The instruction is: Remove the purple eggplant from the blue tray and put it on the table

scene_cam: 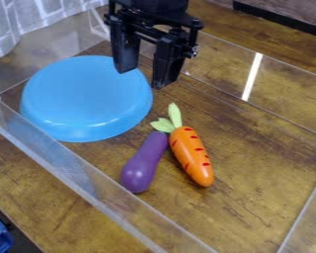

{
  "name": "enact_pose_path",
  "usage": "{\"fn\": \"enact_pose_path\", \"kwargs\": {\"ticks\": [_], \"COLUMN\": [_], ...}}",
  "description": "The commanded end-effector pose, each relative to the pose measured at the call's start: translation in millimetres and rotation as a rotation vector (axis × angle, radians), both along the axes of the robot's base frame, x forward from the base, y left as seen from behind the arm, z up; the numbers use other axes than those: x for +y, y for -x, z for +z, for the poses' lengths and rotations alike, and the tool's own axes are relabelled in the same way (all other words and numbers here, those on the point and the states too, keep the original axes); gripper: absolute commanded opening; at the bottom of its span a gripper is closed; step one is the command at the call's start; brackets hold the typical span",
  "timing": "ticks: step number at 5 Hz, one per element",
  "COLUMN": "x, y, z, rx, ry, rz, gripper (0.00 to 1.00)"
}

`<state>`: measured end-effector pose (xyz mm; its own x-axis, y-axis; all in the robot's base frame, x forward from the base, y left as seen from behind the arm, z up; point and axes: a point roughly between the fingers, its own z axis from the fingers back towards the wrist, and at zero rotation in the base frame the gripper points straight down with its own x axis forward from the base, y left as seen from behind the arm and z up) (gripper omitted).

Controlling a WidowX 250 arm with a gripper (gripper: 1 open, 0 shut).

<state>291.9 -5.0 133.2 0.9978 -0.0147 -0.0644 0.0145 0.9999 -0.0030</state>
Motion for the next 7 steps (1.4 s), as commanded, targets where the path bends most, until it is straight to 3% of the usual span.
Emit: {"fn": "enact_pose_path", "kwargs": {"ticks": [1,3,4,5,6,7], "x": [3,11,16,26,29,32], "y": [3.4,-15.7,-28.1,-34.4,-20.9,-2.5], "z": [-3.0,-20.4,0.9,18.5,21.3,22.0], "rx": [0.008,0.021,0.006,-0.024,-0.023,-0.009], "ry": [-0.007,-0.023,-0.022,-0.039,-0.052,-0.025], "rz": [-0.037,-0.028,-0.09,-0.128,-0.074,-0.009], "gripper": [1.0,1.0,1.0,1.0,1.0,1.0]}}
